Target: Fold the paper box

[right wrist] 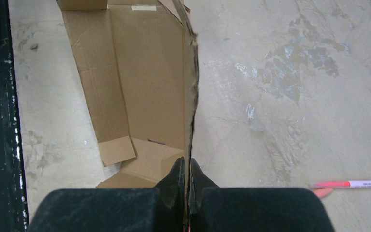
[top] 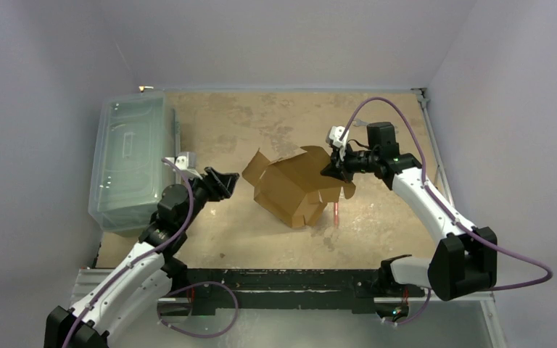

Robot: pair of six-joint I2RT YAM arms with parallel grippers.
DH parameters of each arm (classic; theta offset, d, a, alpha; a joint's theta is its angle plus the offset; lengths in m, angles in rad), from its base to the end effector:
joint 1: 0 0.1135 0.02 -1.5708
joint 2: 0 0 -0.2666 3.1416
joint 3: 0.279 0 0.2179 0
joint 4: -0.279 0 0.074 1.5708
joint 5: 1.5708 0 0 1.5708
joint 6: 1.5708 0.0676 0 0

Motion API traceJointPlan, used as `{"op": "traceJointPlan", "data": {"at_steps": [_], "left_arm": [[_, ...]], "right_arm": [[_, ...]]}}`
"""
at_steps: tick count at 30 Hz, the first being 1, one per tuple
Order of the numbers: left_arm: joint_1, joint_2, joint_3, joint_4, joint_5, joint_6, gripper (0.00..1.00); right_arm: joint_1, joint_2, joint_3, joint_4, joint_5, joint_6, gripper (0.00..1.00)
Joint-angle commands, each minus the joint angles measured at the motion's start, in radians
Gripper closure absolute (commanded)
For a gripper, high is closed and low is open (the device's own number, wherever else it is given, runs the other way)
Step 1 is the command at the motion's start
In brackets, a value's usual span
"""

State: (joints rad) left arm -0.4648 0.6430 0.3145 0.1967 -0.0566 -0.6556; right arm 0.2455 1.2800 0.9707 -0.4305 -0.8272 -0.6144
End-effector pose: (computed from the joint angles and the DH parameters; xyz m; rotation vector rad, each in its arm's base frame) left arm 0.1488 -0.0703 0.2440 -0.2117 1.7530 -0.7795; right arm 0.2302 0.1090 0.2816 -1.2388 1.7307 0.7325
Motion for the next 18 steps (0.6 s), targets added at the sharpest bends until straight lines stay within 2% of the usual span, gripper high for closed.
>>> {"op": "traceJointPlan", "data": {"at_steps": [1,5,9,18], "left_arm": [[0.008,0.008,0.118,-0.094,-0.008,0.027,0.36],[0.008,0.033,0.158,-0.082,-0.032,0.006,0.26],[0.008,0.116,0.197,-0.047,0.004,0.0,0.25],[0.009,0.236,0.21,0.061,0.203,-0.006,0.25]], "right_arm": [[-0.006,-0.039,0.036,-0.002,-0.013,-0.028,1.0],[-0.006,-0.045,0.034,-0.003,-0.027,-0.031,1.0],[-0.006,-0.045,0.034,-0.005,-0.031,-0.033,1.0],[-0.006,-0.038,0.031,-0.006,-0.051,-0.035,1.0]]}}
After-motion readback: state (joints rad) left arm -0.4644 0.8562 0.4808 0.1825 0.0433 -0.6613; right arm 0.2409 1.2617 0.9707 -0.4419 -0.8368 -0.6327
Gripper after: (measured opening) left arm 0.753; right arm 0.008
